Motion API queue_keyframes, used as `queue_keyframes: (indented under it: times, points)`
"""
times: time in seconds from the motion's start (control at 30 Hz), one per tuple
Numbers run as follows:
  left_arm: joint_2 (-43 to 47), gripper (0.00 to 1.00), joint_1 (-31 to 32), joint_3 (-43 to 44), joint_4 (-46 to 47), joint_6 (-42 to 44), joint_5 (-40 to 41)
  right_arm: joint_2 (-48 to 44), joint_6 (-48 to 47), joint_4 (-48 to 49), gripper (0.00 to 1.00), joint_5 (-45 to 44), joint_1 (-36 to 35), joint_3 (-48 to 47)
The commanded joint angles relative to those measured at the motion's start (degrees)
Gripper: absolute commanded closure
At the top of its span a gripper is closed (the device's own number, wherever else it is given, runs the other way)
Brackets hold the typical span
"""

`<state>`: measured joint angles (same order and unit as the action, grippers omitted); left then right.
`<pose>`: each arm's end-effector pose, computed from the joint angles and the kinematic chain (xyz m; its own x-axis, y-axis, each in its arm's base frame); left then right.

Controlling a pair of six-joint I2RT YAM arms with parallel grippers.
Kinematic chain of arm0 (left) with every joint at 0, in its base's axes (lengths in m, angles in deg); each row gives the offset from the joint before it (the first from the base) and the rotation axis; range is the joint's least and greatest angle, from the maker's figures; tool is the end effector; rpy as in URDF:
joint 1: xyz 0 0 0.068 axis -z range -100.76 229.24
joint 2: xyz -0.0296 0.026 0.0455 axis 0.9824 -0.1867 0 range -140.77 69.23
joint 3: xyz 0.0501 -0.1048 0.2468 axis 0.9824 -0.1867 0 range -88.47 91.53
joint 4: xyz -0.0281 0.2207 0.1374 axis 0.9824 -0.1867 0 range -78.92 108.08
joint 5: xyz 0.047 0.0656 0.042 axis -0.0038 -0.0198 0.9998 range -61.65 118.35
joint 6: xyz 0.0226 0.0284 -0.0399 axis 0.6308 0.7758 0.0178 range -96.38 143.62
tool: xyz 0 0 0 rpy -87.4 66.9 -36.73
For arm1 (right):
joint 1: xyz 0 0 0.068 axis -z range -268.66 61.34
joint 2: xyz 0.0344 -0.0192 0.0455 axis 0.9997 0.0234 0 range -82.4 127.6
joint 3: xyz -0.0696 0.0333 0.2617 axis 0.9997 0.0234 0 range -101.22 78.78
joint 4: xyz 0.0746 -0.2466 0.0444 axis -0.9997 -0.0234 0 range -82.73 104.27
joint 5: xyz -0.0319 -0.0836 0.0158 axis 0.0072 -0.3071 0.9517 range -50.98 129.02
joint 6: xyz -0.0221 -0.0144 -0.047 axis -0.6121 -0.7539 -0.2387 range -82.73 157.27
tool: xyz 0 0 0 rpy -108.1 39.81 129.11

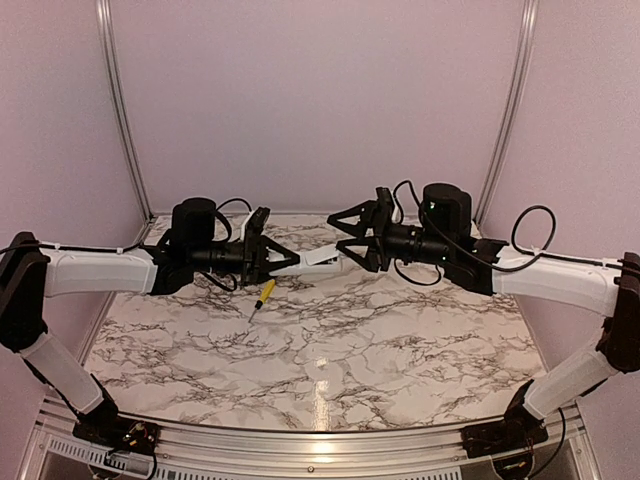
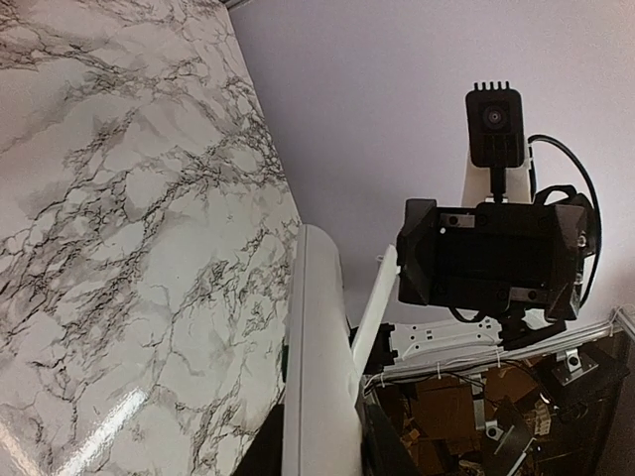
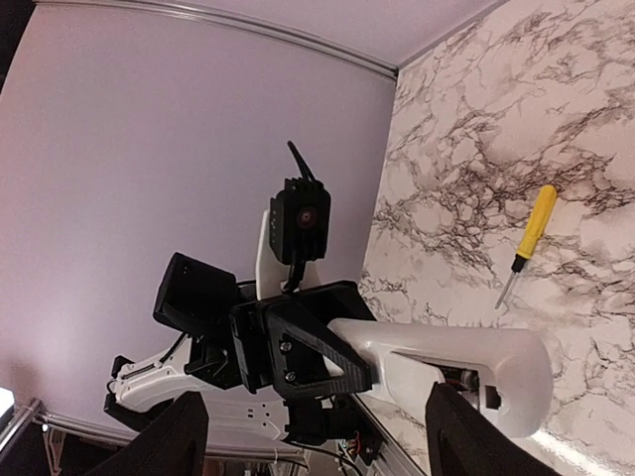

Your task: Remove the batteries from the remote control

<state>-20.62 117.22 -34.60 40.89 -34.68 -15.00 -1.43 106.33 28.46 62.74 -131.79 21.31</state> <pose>0.2610 -0.2347 0.2593 -0.9234 -0.0640 -0.3784 0.3590 0.2042 -0.9107 0.2327 0.2377 0.3143 -0.8973 0.3311 -0.2919 -0.2169 0.2451 0.9449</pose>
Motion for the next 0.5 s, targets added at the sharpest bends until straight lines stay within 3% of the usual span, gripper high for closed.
queue_keyframes:
  times: [0.0, 0.47]
  points:
    - [0.44, 1.0, 1.58, -0.63, 2.77, 1.35, -0.48, -1.1, 1.6, 5.18, 0.26, 6.27, -4.06, -1.15]
    - [1.39, 1.0, 1.09, -1.78, 3.12, 1.0, 0.0, -1.43, 1.78, 5.05, 0.26, 5.27, -4.59, -0.01]
